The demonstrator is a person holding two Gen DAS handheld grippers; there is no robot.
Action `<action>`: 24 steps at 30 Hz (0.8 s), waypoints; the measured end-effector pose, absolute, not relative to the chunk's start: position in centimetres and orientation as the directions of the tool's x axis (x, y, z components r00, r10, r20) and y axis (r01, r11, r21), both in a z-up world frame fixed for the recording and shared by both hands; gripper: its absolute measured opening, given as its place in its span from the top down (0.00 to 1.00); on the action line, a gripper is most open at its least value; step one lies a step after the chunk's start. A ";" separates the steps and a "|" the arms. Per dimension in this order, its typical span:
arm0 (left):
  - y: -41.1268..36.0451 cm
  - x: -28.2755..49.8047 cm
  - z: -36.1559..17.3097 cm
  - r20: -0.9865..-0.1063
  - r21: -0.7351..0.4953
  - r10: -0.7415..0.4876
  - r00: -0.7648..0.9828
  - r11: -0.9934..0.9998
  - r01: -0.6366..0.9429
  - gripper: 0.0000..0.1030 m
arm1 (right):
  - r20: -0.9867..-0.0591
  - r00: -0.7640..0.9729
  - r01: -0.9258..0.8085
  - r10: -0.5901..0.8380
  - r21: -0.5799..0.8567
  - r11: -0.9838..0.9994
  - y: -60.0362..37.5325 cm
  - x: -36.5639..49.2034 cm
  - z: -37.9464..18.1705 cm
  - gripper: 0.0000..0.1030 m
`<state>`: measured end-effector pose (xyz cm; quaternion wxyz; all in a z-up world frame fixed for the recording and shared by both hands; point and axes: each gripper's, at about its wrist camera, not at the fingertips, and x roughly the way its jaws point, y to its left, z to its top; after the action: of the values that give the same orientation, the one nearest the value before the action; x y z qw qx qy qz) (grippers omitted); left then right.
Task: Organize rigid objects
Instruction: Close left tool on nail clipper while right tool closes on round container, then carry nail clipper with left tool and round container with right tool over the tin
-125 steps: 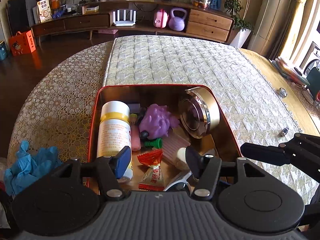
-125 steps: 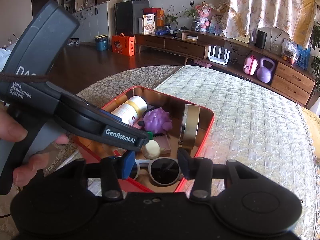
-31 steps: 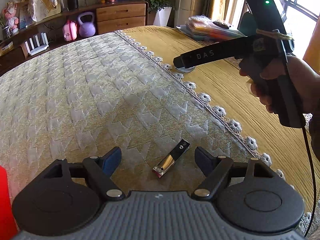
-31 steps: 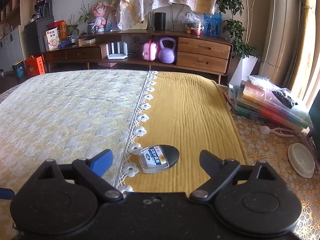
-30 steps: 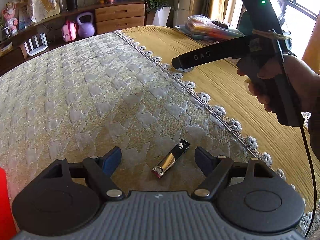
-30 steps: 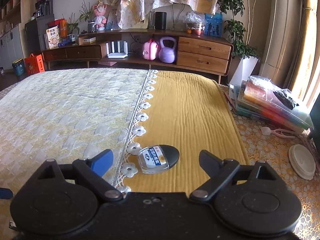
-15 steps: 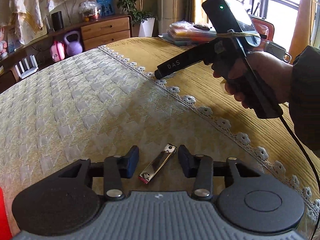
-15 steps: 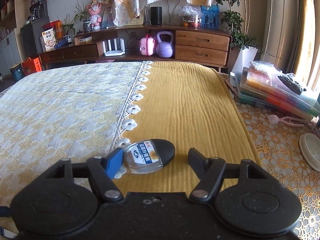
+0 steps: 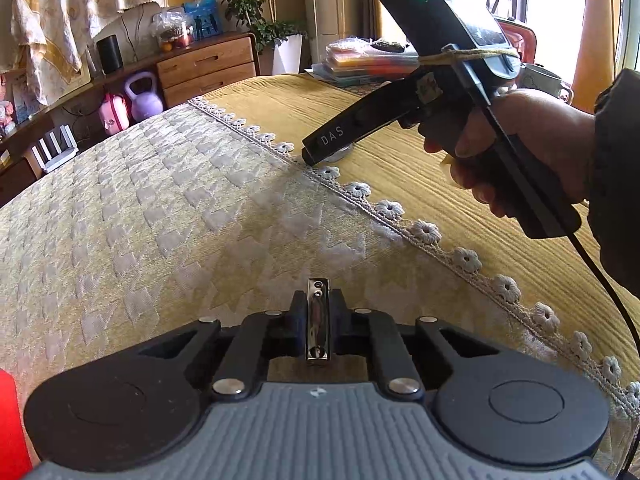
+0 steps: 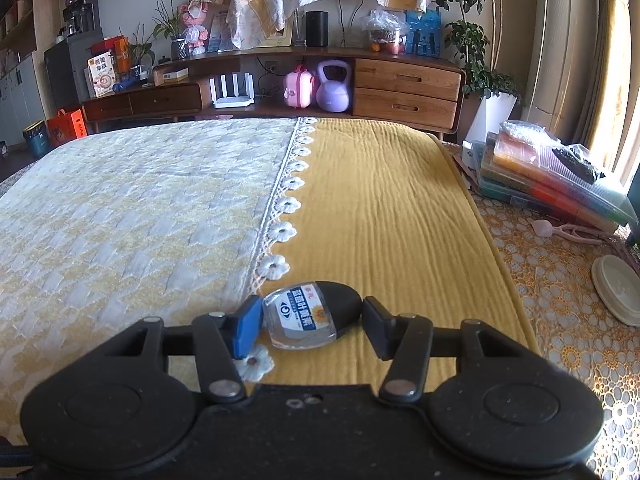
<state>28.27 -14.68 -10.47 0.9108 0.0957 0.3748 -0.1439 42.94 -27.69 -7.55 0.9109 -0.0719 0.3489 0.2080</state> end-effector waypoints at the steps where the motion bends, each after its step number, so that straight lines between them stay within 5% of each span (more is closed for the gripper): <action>1: -14.6 28.2 -10.4 -0.713 0.060 -0.190 0.675 0.942 0.329 0.89 | -0.667 0.667 -0.432 0.331 0.015 0.902 -27.7 42.4 -7.4 0.48; 24: -8.0 22.3 -8.1 -0.764 -0.060 -0.123 0.633 0.991 0.119 0.89 | -0.669 0.623 -0.530 0.405 0.021 0.848 -26.3 26.1 -2.3 0.48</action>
<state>22.26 -8.04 -8.06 0.9036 -0.0019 0.4231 -0.0670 26.12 -26.32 -2.34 0.8963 -0.0893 0.3474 0.2608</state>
